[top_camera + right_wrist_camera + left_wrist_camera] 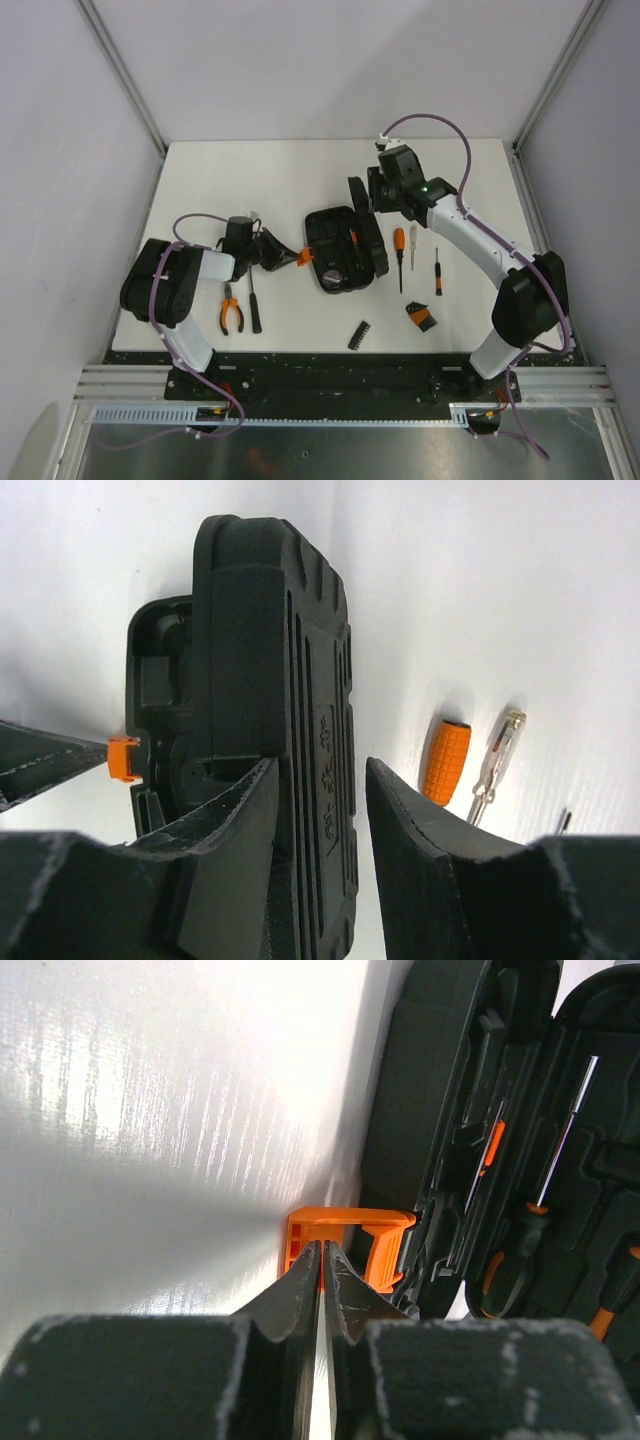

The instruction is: Pack the tool kit

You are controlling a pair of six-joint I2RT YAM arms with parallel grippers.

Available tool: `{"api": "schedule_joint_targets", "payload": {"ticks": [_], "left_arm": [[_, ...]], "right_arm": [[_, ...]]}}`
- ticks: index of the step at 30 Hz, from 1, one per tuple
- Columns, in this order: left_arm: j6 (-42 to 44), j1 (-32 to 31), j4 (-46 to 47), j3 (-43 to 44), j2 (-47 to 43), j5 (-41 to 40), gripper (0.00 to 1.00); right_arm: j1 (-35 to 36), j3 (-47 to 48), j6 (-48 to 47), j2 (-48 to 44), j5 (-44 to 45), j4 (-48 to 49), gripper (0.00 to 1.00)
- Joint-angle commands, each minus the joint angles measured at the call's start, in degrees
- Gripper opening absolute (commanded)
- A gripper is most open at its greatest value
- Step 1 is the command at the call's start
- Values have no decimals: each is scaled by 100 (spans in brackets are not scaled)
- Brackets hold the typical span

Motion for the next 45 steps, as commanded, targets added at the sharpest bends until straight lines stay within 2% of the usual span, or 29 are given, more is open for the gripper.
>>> {"api": "schedule_joint_targets", "payload": {"ticks": [1,10,24,31,45], "left_arm": [[259,71,-606,-13,125,-370,11],[340,150,-947,178,-42,-577,11],[549,302,-1563,659,-113,-802,11],[607,335,-1715,946,27,-835,11],[756,535,-1851,1417,269,-884,13]], "right_arm": [[-173,-366,36,-134,-674,328,45],[-571,-814,281,-135,-1510,810,43],[-1211,-1054,282,-109,-1950,1086,43],[-1274,-1125,87,176,-2473,1140,44],[-1298,-1214,228,927,-2670,1685,45]]}}
